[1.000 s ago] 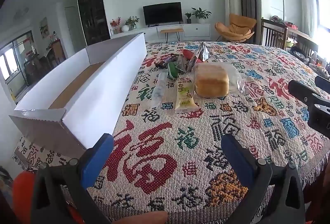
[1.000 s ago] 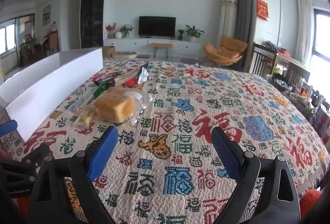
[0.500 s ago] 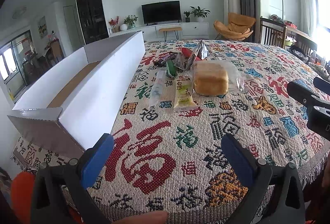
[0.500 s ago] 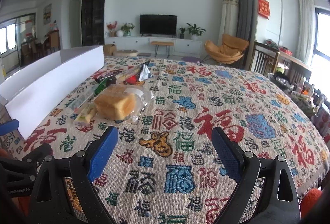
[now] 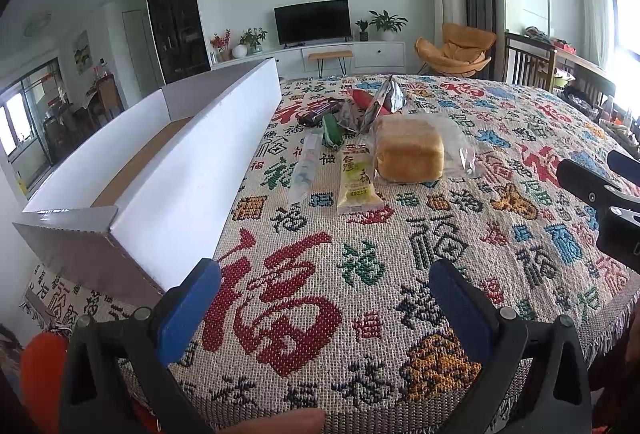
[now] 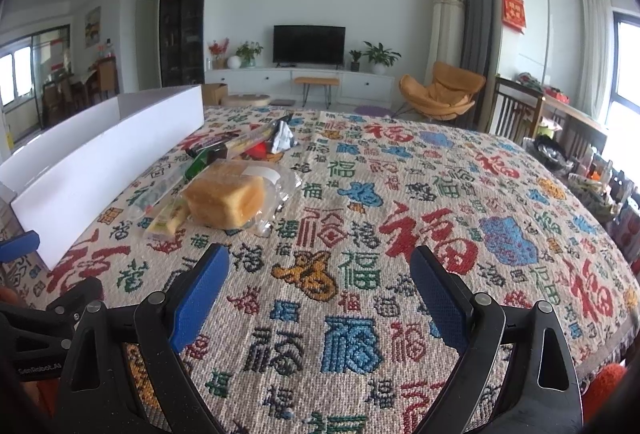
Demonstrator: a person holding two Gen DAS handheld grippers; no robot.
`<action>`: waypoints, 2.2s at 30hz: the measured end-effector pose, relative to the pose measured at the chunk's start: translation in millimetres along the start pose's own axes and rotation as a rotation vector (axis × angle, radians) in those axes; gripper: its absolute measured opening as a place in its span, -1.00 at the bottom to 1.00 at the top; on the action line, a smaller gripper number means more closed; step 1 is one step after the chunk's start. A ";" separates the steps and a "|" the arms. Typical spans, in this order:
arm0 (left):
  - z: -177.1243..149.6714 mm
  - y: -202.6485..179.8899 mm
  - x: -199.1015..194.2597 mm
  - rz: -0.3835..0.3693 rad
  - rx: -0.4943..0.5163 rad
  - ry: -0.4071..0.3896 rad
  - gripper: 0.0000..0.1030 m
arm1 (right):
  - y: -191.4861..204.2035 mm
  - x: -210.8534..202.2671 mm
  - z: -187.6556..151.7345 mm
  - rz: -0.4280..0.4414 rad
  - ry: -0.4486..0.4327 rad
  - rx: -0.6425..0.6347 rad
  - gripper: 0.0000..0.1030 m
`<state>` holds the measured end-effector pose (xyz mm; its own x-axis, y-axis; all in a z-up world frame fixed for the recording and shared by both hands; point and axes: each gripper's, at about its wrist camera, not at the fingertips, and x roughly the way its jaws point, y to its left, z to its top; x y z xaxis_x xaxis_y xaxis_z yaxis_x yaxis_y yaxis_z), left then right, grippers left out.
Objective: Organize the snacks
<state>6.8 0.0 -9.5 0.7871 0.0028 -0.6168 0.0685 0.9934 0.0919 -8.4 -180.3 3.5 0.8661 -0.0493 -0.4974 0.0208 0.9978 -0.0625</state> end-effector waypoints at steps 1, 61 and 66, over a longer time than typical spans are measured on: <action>0.1 -0.1 -0.1 0.000 0.000 0.000 1.00 | 0.0 0.1 -0.1 0.001 0.000 0.000 0.82; -0.3 -0.7 1.3 0.008 0.010 -0.007 1.00 | 3.1 6.8 -6.4 0.017 0.032 -0.006 0.82; -0.3 -0.6 1.4 0.008 0.010 -0.008 1.00 | 2.9 7.5 -6.5 0.018 0.034 -0.005 0.82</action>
<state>7.7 -0.5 -10.7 0.7923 0.0100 -0.6101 0.0684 0.9921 0.1051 -5.1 -178.1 -6.0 0.8486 -0.0325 -0.5280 0.0024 0.9983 -0.0576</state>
